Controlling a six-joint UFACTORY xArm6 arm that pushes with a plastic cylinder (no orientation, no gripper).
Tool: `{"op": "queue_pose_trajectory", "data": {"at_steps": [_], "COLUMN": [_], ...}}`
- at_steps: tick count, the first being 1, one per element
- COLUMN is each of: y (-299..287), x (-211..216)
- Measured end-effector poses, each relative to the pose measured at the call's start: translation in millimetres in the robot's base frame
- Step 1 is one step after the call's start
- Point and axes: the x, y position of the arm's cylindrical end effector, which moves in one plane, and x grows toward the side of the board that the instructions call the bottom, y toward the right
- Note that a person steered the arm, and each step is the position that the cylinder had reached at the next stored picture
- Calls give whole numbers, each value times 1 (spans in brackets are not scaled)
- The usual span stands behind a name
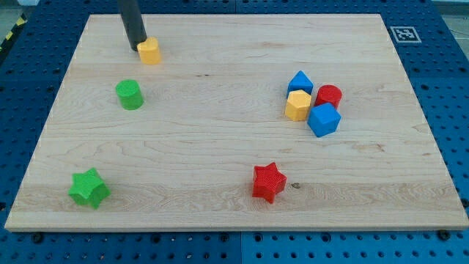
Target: Move the yellow heart to the bottom left of the blue triangle
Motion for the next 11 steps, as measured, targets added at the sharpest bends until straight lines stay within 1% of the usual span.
{"op": "queue_pose_trajectory", "data": {"at_steps": [1, 2, 3, 4, 5, 7, 9, 10, 11], "y": [6, -3, 9, 36, 39, 65, 125, 134, 159], "x": [14, 25, 32, 40, 40, 40, 41, 40, 29]}}
